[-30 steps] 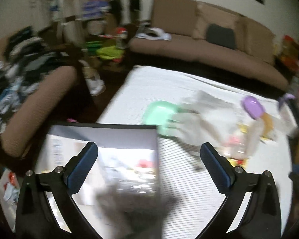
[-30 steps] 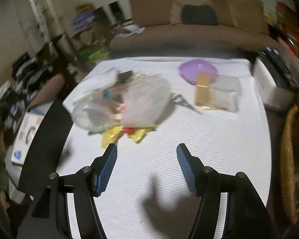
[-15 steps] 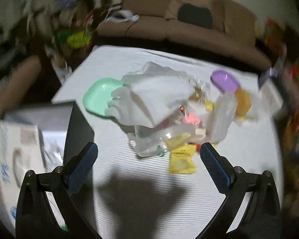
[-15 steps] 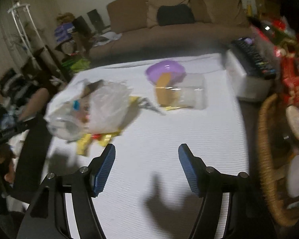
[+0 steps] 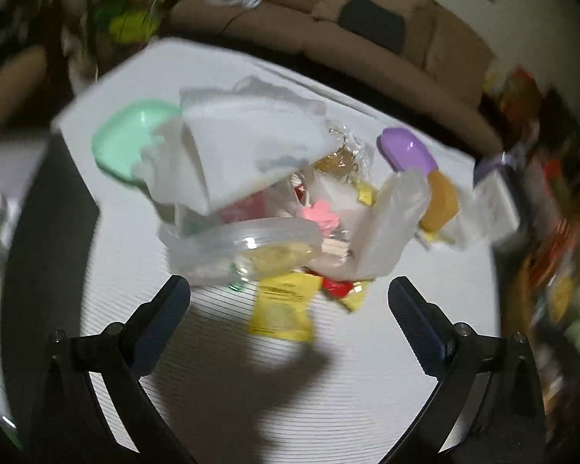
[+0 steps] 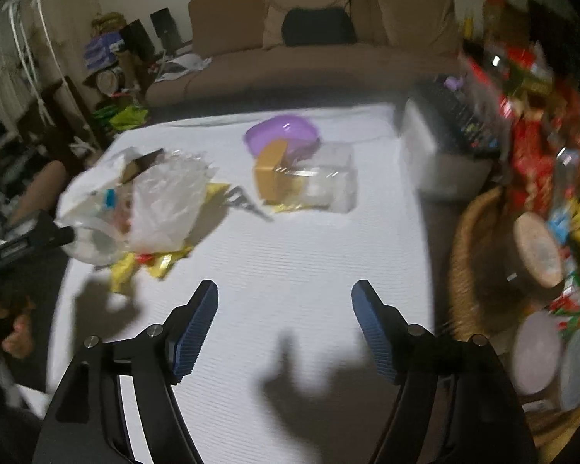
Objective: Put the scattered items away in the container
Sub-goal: 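Move both tools back over the table toward the clear plastic cup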
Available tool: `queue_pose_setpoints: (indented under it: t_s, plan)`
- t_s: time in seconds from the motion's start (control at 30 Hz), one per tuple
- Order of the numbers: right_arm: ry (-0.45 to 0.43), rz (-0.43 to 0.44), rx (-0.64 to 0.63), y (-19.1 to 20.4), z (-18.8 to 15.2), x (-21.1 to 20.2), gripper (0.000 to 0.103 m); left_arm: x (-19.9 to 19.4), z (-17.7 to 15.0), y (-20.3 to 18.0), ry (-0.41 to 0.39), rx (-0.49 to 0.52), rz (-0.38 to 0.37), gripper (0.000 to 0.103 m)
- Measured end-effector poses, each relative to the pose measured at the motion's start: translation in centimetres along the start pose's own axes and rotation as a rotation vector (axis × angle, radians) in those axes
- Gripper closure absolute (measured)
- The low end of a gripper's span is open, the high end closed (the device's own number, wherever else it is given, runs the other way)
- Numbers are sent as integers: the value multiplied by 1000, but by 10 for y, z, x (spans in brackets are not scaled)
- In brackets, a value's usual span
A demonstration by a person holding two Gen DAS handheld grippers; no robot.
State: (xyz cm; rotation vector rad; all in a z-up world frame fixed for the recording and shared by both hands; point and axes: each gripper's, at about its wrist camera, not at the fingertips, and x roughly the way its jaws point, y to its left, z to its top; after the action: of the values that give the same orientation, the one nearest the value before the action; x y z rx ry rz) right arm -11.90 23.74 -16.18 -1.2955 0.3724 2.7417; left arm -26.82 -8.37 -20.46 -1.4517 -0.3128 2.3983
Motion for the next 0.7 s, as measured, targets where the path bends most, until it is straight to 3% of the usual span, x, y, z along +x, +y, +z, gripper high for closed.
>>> queue_pose_setpoints:
  t_s: [0.13, 0.3, 0.4, 0.5, 0.7]
  plan:
    - [4, 16, 8, -1, 2, 1, 28, 12, 2, -2, 12, -46, 59, 1]
    - [23, -3, 2, -7, 1, 1, 28, 12, 14, 3, 9, -125, 20, 0]
    - [19, -7, 20, -14, 1, -1, 26, 19, 26, 13, 23, -156, 43, 0]
    - [38, -33, 35, -21, -1, 4, 25, 30, 44, 20, 123, -131, 106, 1]
    - [81, -63, 45, -23, -5, 18, 25, 38, 62, 18, 146, -32, 258, 1]
